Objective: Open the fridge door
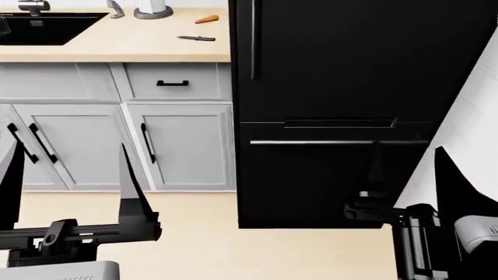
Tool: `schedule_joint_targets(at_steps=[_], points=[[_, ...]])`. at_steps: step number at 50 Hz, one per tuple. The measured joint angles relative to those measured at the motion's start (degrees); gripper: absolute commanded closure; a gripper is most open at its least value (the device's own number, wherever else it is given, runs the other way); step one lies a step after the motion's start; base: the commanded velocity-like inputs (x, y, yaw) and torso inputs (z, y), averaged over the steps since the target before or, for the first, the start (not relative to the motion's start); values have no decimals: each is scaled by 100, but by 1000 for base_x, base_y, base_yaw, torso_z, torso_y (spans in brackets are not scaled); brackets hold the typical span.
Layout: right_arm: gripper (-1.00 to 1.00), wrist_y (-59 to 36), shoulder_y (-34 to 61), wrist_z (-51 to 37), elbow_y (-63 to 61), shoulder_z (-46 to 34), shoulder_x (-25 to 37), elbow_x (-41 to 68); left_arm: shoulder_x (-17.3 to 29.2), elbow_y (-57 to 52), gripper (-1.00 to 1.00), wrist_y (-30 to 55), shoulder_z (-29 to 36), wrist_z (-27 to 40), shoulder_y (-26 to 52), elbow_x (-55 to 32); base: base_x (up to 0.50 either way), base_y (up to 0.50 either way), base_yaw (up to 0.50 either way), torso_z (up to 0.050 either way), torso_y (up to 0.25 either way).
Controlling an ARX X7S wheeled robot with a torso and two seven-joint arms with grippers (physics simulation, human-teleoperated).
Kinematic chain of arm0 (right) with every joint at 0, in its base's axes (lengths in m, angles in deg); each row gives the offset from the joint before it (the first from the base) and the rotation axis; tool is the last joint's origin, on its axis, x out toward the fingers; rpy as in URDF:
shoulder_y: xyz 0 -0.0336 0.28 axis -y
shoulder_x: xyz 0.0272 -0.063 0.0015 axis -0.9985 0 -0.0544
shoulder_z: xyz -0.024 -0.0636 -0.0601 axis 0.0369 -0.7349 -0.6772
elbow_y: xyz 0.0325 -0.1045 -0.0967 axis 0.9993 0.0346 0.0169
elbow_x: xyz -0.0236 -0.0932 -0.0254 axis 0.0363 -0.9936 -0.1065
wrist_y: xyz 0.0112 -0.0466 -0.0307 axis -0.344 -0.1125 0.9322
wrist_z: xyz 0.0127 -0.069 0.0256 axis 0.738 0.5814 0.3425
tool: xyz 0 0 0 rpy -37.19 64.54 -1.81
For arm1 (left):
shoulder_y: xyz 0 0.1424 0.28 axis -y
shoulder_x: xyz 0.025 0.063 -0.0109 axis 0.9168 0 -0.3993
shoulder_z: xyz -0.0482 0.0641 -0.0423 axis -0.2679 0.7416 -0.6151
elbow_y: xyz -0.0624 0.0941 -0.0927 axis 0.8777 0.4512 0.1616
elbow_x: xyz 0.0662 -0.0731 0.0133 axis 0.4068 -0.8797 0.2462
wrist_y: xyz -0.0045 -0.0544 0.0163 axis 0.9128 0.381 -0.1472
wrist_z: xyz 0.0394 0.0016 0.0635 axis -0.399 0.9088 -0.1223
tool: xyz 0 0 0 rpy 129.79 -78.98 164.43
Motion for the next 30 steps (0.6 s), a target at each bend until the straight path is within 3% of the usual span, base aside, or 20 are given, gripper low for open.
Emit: schedule_joint_targets(at_steps=[7,30], points=[[-100,-6,2,-17,28,-27,32,41,29,-1,-100,-19,2,27,-25,-14,455,324,0,0,0],[-100,-62,65,-102,102,-93,133,155,107,1,-100,-57,34,83,-53,-88,500,33,0,0,0]])
